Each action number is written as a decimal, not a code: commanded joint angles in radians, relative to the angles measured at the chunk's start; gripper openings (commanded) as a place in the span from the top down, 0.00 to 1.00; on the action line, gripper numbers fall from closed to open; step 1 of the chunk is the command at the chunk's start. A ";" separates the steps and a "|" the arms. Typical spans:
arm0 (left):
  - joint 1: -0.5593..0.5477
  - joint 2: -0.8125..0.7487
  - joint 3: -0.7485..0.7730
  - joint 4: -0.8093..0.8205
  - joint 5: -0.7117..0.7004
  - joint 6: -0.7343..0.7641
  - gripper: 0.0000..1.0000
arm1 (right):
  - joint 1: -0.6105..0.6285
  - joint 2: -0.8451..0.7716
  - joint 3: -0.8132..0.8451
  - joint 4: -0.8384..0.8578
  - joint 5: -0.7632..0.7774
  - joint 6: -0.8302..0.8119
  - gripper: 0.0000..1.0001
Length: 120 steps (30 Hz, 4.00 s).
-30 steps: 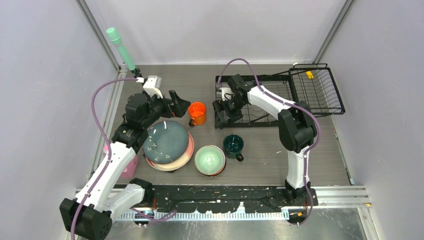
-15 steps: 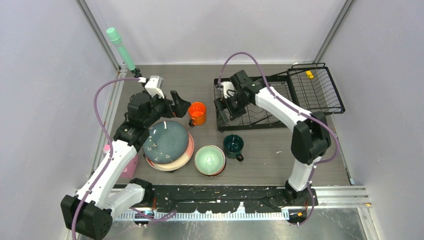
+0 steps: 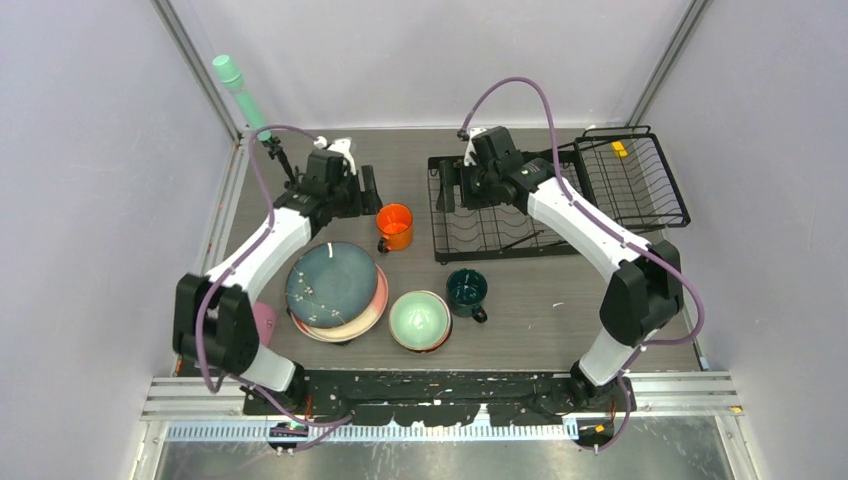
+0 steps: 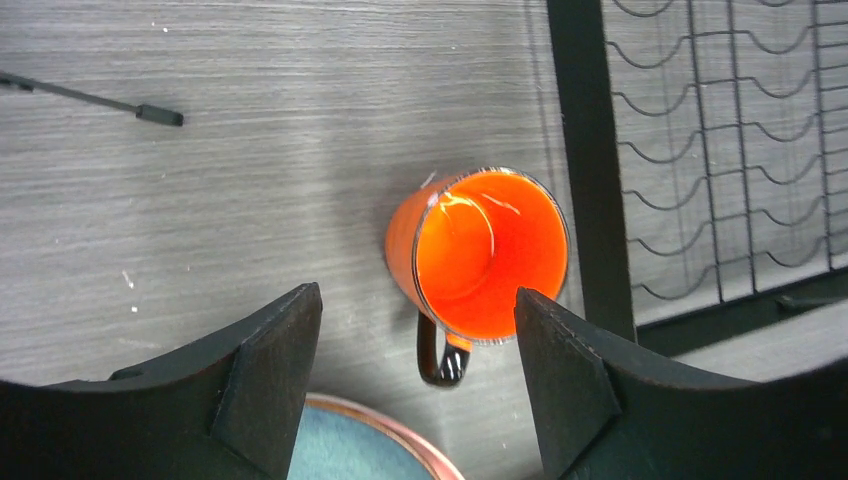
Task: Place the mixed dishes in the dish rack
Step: Pick up the cup at the center of the board.
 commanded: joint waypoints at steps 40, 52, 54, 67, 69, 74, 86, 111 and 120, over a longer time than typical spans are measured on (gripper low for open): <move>-0.082 0.265 0.024 0.077 -0.153 -0.131 1.00 | -0.045 -0.075 -0.052 0.100 0.104 0.134 0.20; -0.079 0.090 -0.142 0.306 -0.101 -0.241 1.00 | -0.073 -0.092 -0.143 0.271 0.021 0.280 0.12; -0.075 0.064 -0.158 0.321 -0.089 -0.255 1.00 | -0.095 -0.122 -0.213 0.373 -0.044 0.331 0.11; -0.003 -0.030 -0.232 0.606 0.251 -0.409 1.00 | -0.259 -0.095 -0.409 0.885 -0.492 0.662 0.11; 0.023 -0.045 -0.237 0.671 0.347 -0.479 1.00 | -0.259 -0.098 -0.421 0.931 -0.513 0.675 0.11; 0.027 -0.087 -0.234 0.894 0.514 -0.602 1.00 | -0.259 -0.152 -0.454 1.007 -0.548 0.655 0.10; 0.033 0.104 -0.245 1.640 0.704 -1.032 1.00 | -0.258 -0.242 -0.515 1.317 -0.728 0.710 0.09; 0.022 0.131 -0.248 1.754 0.732 -1.118 1.00 | -0.089 -0.394 -0.399 0.865 -0.716 0.299 0.06; 0.003 0.133 -0.218 1.754 0.800 -1.110 1.00 | -0.087 -0.343 -0.341 0.882 -0.716 0.315 0.05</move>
